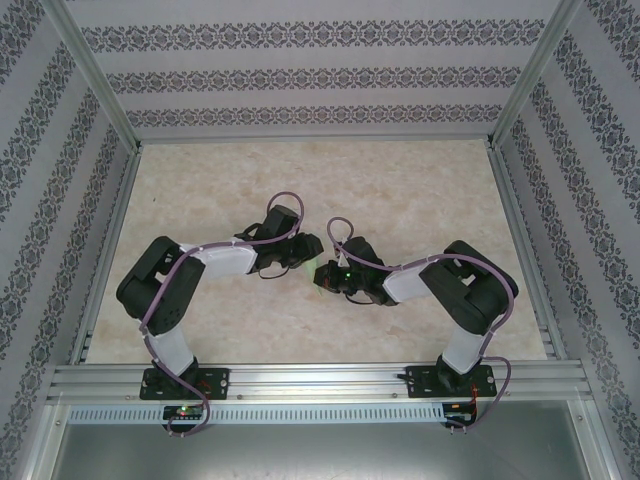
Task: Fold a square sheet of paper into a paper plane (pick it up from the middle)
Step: Fold the wing for the fifth time at the center of the table.
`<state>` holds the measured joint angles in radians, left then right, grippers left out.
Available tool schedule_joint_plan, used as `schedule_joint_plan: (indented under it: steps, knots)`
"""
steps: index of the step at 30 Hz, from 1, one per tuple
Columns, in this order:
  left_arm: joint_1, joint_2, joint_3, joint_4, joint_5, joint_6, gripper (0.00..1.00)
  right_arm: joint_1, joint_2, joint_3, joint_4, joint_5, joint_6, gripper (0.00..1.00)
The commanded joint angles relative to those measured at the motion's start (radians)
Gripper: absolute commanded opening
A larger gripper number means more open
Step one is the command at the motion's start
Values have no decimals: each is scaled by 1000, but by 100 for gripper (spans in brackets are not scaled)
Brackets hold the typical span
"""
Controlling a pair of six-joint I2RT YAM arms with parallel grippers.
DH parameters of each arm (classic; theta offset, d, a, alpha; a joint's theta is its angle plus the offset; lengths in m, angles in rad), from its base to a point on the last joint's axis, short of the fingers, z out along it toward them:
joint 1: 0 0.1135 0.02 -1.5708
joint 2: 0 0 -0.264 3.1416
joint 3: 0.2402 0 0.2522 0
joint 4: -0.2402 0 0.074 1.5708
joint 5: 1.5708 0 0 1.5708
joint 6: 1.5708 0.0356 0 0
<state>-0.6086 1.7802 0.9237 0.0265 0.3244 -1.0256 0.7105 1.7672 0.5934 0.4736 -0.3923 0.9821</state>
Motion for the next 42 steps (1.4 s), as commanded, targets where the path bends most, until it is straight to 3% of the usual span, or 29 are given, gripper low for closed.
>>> schedule_joint_plan:
  steps: [1, 8, 16, 30, 36, 42]
  knots:
    - [12, 31, 1, 48, 9, 16, 39, -11, 17, -14, 39, -6, 45, 0]
    - [13, 36, -4, 25, -24, 21, 38, -11, -13, -18, -27, 42, 69, 4]
    - [15, 62, 3, 16, -23, 31, 38, -5, -81, -18, -136, 69, 78, 22]
    - [16, 79, 6, 7, -16, 35, 37, 38, -53, 92, -453, 132, -22, 5]
    - [15, 85, 16, -12, -12, 38, 37, 73, -95, 139, -589, 190, -74, 9]
    - [16, 84, 17, -18, -7, 42, 37, 34, -261, 109, -559, 202, -82, 21]
